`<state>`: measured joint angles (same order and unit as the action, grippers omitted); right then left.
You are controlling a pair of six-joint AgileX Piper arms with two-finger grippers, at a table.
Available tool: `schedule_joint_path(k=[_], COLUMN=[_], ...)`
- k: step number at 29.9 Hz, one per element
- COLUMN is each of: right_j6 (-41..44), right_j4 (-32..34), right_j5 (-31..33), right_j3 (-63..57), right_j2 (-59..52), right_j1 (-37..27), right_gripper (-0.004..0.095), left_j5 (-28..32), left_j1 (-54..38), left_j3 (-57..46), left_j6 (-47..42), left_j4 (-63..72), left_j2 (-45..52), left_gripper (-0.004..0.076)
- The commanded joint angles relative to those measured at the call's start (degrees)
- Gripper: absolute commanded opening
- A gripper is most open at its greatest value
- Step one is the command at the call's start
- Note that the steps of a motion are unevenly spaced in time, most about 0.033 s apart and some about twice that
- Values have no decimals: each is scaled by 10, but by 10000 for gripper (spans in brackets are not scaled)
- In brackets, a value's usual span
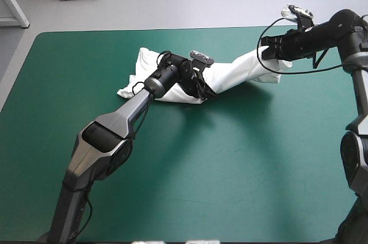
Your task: Fold the cloth
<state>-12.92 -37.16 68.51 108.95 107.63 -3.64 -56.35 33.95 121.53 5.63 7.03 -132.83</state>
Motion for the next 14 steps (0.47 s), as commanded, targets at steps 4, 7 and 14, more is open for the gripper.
schedule_joint_path(k=[4, 7, 14], right_j6=[-20, -25, -24], right_j4=[-42, -35, -20], right_j5=[-13, -16, -25], right_j3=[20, 20, 20], right_j2=[-49, -48, -48], right_j1=[32, 48, 67], right_gripper=[-13, -13, -13], left_j5=[-2, -5, -27], left_j1=[3, 3, 2], left_j3=[12, 12, 12], left_j6=[-7, -7, -34], left_j4=[15, 21, 21], left_j2=[29, 29, 51], left_gripper=[-9, -9, -9])
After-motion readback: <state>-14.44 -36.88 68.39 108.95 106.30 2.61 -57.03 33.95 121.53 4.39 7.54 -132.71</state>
